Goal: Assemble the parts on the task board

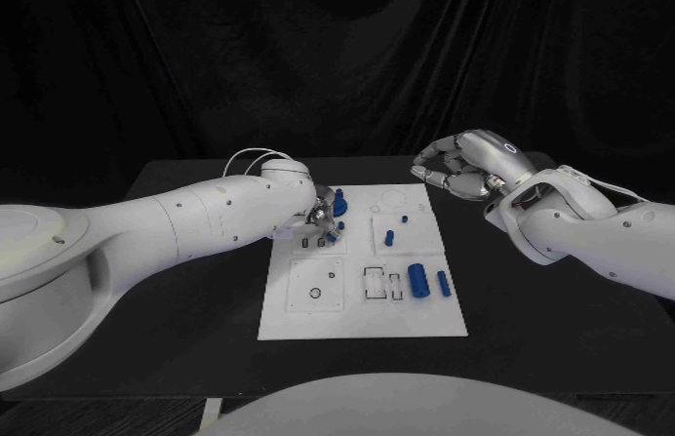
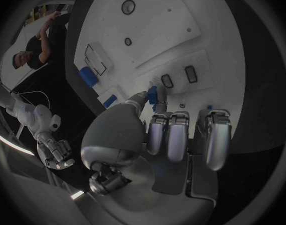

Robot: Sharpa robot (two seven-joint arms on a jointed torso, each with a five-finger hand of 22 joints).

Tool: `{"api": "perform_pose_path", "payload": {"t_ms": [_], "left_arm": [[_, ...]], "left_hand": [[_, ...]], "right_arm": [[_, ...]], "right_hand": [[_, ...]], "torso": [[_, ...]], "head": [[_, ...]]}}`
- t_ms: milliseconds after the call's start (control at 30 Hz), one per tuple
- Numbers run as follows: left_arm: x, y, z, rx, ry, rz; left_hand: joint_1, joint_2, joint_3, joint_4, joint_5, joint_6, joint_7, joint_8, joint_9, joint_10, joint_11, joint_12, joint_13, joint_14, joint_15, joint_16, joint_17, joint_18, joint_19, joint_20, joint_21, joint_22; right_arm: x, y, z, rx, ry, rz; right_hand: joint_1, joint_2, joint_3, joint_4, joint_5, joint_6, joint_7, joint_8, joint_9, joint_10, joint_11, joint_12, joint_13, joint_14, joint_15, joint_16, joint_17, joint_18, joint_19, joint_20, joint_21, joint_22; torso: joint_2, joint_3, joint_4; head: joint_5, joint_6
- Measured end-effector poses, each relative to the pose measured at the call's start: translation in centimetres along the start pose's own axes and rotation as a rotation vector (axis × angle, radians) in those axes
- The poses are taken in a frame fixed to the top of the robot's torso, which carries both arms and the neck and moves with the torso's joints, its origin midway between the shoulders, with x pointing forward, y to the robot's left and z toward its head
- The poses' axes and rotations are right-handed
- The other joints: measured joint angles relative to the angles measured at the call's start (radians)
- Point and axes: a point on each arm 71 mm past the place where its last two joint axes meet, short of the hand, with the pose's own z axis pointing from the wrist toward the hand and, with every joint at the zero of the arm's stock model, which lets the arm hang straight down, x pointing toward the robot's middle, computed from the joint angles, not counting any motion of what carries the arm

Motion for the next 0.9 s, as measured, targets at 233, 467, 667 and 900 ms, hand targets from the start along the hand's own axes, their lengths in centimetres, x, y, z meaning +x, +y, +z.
{"api": "perform_pose_path", "payload": {"t_ms": [233,467,667,900], "left_arm": [[0.2,0.5,-0.2,0.003,0.001,-0.003],[0.6,1.1,-0.7,0.008,0.002,-0.007],[1.1,1.9,-1.4,0.001,-0.004,-0.016],[1.4,2.7,-2.1,-0.027,-0.030,-0.033]], "left_hand": [[-0.010,-0.028,0.116,-0.047,0.082,0.009,0.003,-0.014,0.032,0.000,0.000,0.000,0.000,0.000,0.000,0.000,0.000,0.000,0.000,0.000,0.000,0.000],[-0.030,-0.048,0.151,-0.054,0.088,0.018,0.001,-0.014,0.047,0.000,0.000,0.000,0.000,0.000,0.000,0.000,0.000,0.000,0.000,0.000,-0.004,0.000],[-0.046,-0.055,0.167,-0.054,0.088,0.023,-0.002,-0.014,0.055,0.000,0.000,0.000,0.000,0.000,0.000,0.000,0.000,0.000,0.000,0.000,-0.004,0.000],[-0.068,-0.070,0.207,-0.064,0.114,0.034,-0.008,-0.018,0.069,-0.002,-0.002,0.000,0.000,0.000,0.000,0.000,0.000,0.000,0.000,0.000,-0.004,0.000]], "right_arm": [[0.1,-0.1,-0.1,0.003,0.007,0.001],[0.3,-0.2,-0.2,0.008,0.015,0.003],[0.5,-0.3,-0.4,0.014,0.022,0.005],[0.7,-0.4,-0.5,0.019,0.030,0.007]], "right_hand": [[0.000,0.000,0.000,0.000,0.000,0.000,0.000,0.000,0.000,0.000,0.000,0.000,0.000,0.000,0.000,0.000,0.000,0.000,0.000,0.000,0.000,0.000],[0.000,0.000,0.000,0.000,0.000,0.000,0.000,0.000,0.000,0.000,0.000,0.000,0.000,0.000,0.000,-0.004,0.000,0.000,0.000,0.000,0.000,0.000],[0.000,0.000,0.000,0.000,0.000,0.000,0.000,0.000,0.000,0.003,0.004,0.000,0.001,0.000,0.000,-0.004,0.000,0.000,0.000,0.000,-0.004,0.000],[0.004,-0.004,0.000,0.000,0.000,0.000,0.000,0.000,0.000,0.003,0.003,0.000,0.001,0.000,0.000,-0.004,0.000,0.017,0.004,0.004,-0.004,0.000]], "torso": [[0.000,0.0000,0.0000],[0.000,-0.0001,-0.0003],[0.000,-0.0001,-0.0004],[-0.002,0.0011,-0.0004]], "head": [[0.003,0.000],[0.007,0.000],[0.011,0.000],[0.014,0.000]]}}
